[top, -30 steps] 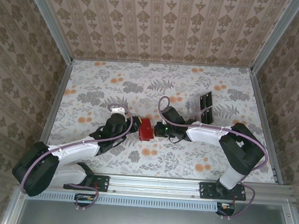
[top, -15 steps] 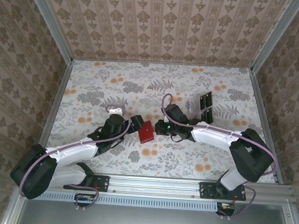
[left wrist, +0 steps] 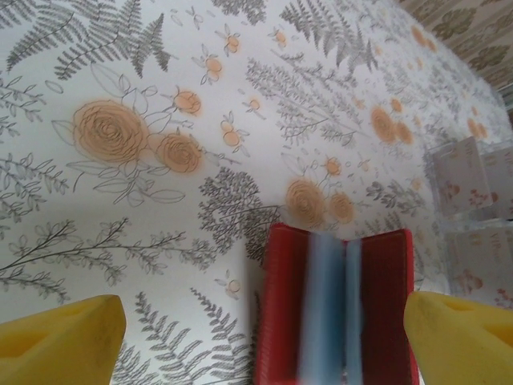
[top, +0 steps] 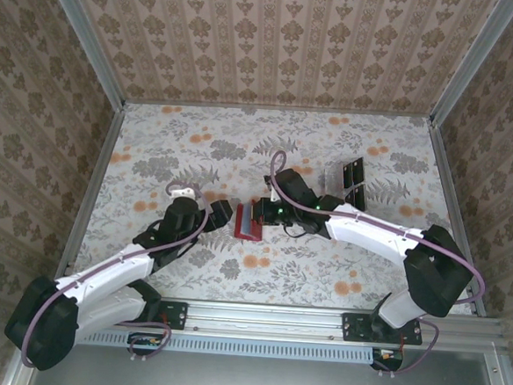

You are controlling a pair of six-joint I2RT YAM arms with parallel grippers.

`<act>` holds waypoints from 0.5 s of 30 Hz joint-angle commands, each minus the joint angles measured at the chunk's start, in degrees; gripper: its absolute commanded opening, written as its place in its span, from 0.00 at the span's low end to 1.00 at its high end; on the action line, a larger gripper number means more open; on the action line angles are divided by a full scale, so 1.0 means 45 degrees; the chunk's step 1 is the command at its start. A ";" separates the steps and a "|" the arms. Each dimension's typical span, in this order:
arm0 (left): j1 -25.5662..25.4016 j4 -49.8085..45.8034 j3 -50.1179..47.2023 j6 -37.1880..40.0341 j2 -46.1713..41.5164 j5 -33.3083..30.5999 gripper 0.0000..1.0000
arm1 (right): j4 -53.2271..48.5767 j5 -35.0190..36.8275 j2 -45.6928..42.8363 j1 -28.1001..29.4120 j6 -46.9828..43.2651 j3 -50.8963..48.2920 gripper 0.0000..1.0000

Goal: Put the credit cards into the card holder
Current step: Open the card holder at the center of the table.

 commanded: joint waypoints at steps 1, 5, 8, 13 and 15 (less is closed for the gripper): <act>0.0111 -0.0739 0.0314 0.0526 -0.0029 0.0115 0.92 | -0.0582 0.0223 0.0054 0.0009 -0.0081 0.0102 0.00; 0.0111 -0.1204 0.0429 0.0607 0.0087 0.0090 0.92 | -0.0561 0.0716 -0.0240 -0.0104 -0.0150 -0.0751 0.00; 0.0111 -0.1463 0.0483 0.0686 0.0173 0.0036 0.92 | -0.0103 0.0889 -0.0513 -0.0395 -0.0005 -0.1794 0.00; 0.0111 -0.2043 0.0853 0.0896 0.0540 0.0051 0.92 | 0.0135 0.1395 -0.0846 -0.1165 0.0105 -0.3305 0.00; 0.0091 -0.2213 0.0963 0.0996 0.0694 0.0114 0.92 | 0.0079 0.1728 -0.0938 -0.1467 0.0207 -0.3760 0.00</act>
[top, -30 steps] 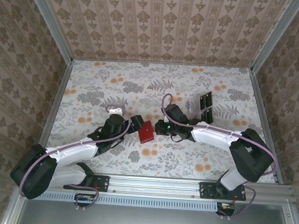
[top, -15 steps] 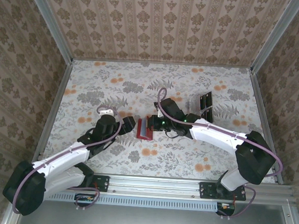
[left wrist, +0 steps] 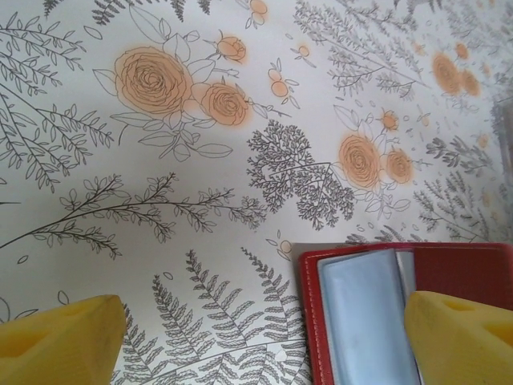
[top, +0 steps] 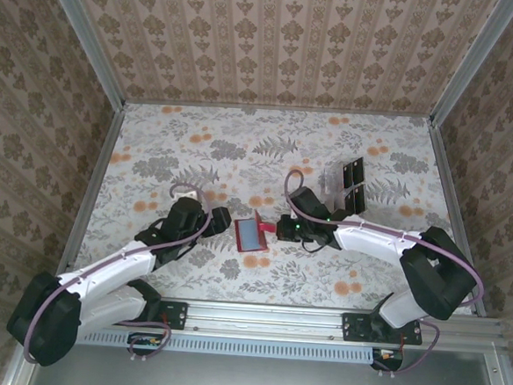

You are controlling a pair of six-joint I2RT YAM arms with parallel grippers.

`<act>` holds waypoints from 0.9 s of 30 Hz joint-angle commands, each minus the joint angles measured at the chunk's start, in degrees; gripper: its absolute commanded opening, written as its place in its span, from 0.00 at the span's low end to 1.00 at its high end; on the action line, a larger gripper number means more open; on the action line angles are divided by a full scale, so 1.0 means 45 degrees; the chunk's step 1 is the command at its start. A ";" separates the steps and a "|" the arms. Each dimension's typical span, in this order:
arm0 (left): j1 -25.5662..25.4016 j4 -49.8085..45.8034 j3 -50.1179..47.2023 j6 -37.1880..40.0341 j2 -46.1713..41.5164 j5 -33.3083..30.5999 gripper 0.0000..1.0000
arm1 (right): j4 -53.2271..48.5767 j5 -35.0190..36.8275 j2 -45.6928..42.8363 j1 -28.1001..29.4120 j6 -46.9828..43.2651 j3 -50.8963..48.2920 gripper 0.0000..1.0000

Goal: Put the credit cards into the card holder
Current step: Open the card holder at the center of the table, then flip over the card slot on the card holder.

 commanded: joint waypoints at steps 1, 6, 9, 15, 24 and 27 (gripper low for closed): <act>0.0023 -0.0622 0.0594 0.0510 0.0220 0.0076 0.92 | -0.0105 0.0843 -0.0535 -0.0461 0.0183 -0.0652 0.00; -0.0093 -0.0833 0.0872 0.0773 0.0723 0.0072 0.92 | -0.0460 0.1130 -0.0138 -0.0696 -0.0033 -0.0637 0.00; -0.0245 -0.1087 0.1152 0.0899 0.1215 0.0047 0.92 | -0.0808 0.1236 0.0408 -0.0698 -0.0206 -0.0389 0.00; -0.0727 -0.1230 0.1682 0.1095 0.2121 0.0036 0.92 | -0.0822 0.1099 0.0822 -0.0688 -0.0222 -0.0367 0.00; -0.1050 -0.0462 0.1814 0.0981 0.3110 -0.0132 0.88 | -0.0872 0.1192 0.0353 -0.0699 -0.0371 -0.0337 0.00; -0.1116 -0.0165 0.1836 0.0867 0.3300 -0.0141 0.86 | -0.0633 0.1119 0.0520 -0.0713 -0.0394 -0.0457 0.00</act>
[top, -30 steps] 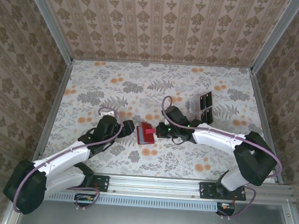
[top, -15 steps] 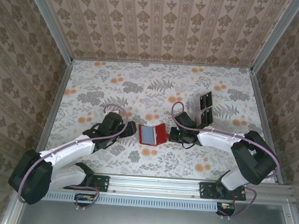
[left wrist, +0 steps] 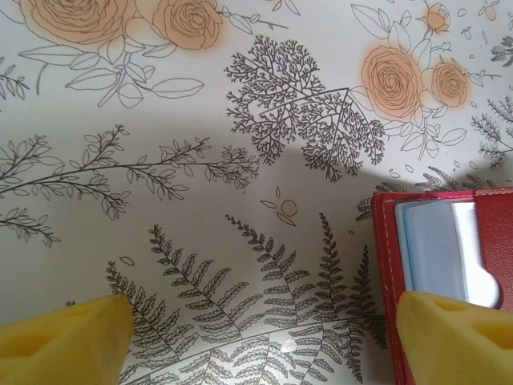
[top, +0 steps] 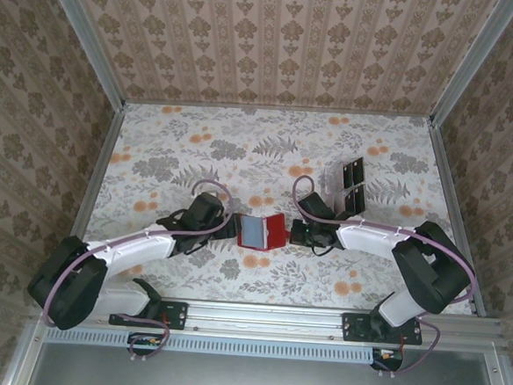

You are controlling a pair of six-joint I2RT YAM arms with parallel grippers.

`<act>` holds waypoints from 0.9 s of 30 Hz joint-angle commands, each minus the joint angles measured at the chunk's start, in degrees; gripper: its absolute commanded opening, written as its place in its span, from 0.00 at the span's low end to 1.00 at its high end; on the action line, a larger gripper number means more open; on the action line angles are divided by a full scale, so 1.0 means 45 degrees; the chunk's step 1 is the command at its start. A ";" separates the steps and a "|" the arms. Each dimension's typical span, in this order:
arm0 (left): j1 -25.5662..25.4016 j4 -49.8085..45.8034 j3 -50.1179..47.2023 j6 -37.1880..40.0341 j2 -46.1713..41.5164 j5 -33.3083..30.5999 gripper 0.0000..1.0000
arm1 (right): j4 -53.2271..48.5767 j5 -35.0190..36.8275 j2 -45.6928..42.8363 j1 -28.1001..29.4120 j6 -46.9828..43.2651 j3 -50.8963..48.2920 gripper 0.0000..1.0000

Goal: Put the credit cards into the card holder
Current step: Flip over the card slot on the card holder.

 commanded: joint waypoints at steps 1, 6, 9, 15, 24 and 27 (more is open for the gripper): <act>-0.0116 0.0535 0.0379 0.0091 0.0161 -0.0151 0.86 | -0.0188 0.0239 -0.0012 -0.0043 -0.0264 0.0078 0.00; -0.0138 0.1118 0.0359 -0.0123 0.0349 -0.0067 0.83 | 0.0093 0.0155 0.0229 -0.0036 -0.0281 -0.0022 0.00; -0.0136 0.1703 0.0264 -0.0299 0.0528 0.0087 0.79 | 0.0200 0.0106 0.0317 -0.0042 -0.0279 -0.0043 0.00; -0.0116 0.3014 -0.0051 -0.0852 0.0889 0.0439 0.70 | 0.0289 0.0083 0.0462 -0.0042 -0.0300 -0.0062 0.00; -0.0089 0.3459 -0.0357 -0.1209 0.1031 0.0577 0.60 | 0.0250 0.0138 0.0888 -0.0147 -0.0279 -0.0076 0.00; -0.0085 0.3673 -0.0555 -0.1366 0.1077 0.0628 0.58 | 0.0260 0.0140 0.1027 -0.0178 -0.0281 -0.0110 0.00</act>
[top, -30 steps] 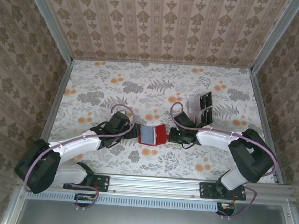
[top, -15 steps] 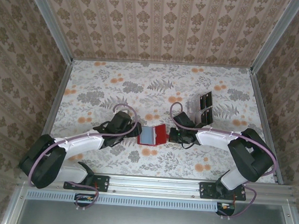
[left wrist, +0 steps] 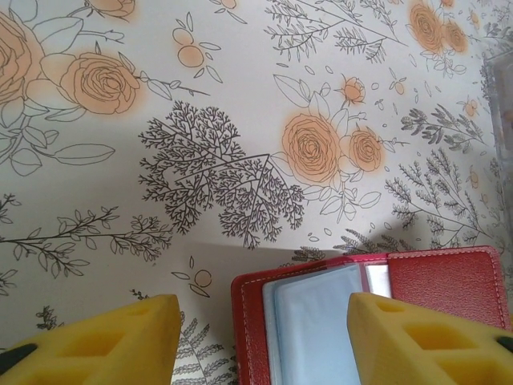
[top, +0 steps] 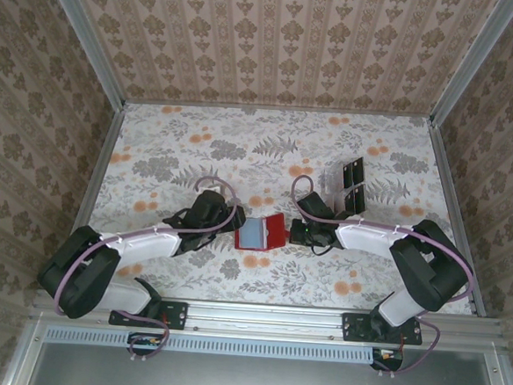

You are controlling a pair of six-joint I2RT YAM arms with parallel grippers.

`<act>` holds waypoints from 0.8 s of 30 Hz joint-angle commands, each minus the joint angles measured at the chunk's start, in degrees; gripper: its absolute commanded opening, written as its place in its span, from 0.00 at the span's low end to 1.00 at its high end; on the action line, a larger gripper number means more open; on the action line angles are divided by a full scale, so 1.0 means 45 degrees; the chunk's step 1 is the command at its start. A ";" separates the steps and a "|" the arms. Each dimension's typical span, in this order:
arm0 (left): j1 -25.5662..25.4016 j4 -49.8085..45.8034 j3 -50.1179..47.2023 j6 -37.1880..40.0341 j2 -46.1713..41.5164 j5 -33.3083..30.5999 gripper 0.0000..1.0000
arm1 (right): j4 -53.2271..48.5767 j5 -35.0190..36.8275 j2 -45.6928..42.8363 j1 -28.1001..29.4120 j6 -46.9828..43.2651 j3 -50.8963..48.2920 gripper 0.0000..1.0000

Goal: Put the credit cards into the card holder
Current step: Flip over the card slot on the card holder.

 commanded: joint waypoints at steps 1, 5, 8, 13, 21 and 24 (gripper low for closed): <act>-0.0075 0.0474 -0.0340 -0.0376 0.0106 0.0176 0.58 | 0.0014 0.0168 0.0811 -0.0114 -0.0111 -0.0149 0.00; -0.0085 0.0749 -0.0546 -0.0559 0.0281 0.0256 0.58 | 0.0183 0.0100 0.0938 -0.0145 -0.0062 -0.0227 0.00; -0.0079 0.1165 -0.0674 -0.0691 0.0479 0.0427 0.58 | 0.0266 0.0069 0.1000 -0.0155 -0.0042 -0.0257 0.00; -0.0127 0.1925 -0.0722 -0.0831 0.0967 0.0770 0.58 | 0.0369 0.0012 0.1136 -0.0145 -0.0042 -0.0228 0.00; -0.0222 0.3025 -0.0596 -0.0989 0.1838 0.1258 0.58 | 0.0409 -0.0022 0.1229 -0.0155 -0.0042 -0.0203 0.00; -0.0239 0.3414 -0.0672 -0.1049 0.1932 0.1382 0.56 | 0.0413 -0.0044 0.1237 -0.0155 -0.0033 -0.0180 0.00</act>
